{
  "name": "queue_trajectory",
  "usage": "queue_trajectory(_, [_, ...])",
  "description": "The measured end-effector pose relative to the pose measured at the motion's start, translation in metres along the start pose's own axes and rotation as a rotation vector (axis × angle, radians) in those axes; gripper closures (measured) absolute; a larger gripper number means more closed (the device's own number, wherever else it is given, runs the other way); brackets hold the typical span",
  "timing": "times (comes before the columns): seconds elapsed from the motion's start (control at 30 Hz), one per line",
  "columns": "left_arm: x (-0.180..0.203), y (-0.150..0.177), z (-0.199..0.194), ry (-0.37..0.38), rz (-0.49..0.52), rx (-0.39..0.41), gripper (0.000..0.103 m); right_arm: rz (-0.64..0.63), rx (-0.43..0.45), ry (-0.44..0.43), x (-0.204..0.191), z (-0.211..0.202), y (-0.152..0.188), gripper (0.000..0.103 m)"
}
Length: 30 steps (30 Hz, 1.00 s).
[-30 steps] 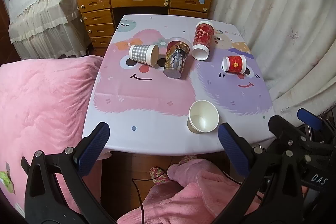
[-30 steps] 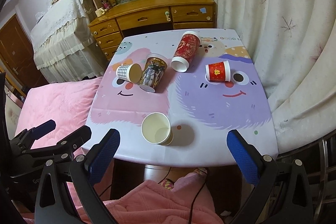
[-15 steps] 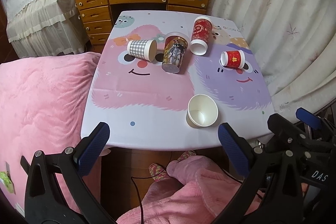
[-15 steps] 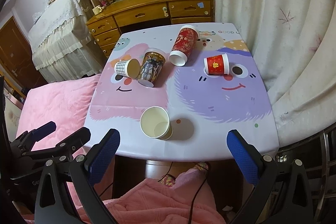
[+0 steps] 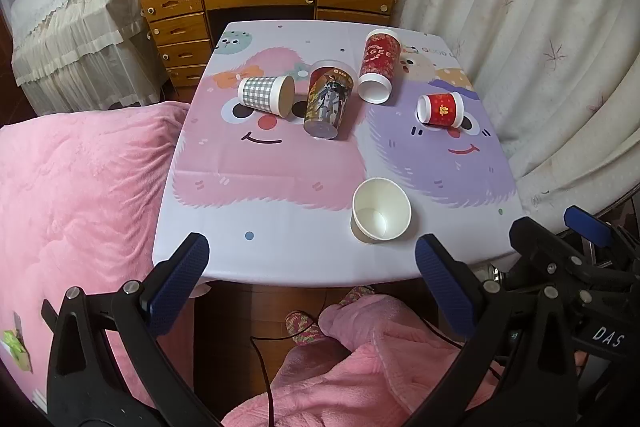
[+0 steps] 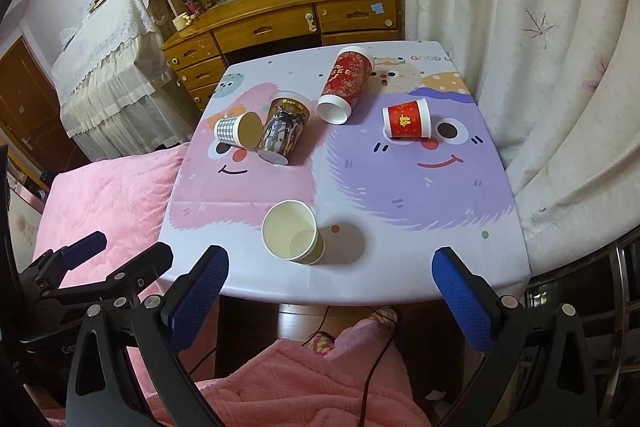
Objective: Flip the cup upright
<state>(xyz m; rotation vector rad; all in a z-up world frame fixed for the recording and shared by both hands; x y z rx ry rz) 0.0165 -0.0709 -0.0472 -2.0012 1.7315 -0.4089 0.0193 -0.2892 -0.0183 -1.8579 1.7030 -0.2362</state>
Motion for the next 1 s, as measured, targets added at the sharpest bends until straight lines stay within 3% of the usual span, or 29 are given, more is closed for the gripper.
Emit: queue_trajectory(1.0, [-0.0012,-0.0041,-0.0045,-0.013,-0.005,0.007,0.001,0.019,-0.017,-0.026,0.0024,0.0061,-0.0078,0.000])
Point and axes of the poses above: each gripper's, at about its wrist camera, not at the fingertips, and z roughly the way its jaws point, x to its right, y to its underside, the point moved 1 cm from there along z, roughly the way its jaws point, and after that the axes turned 8 degrees about -y, right-handed, at the moved point
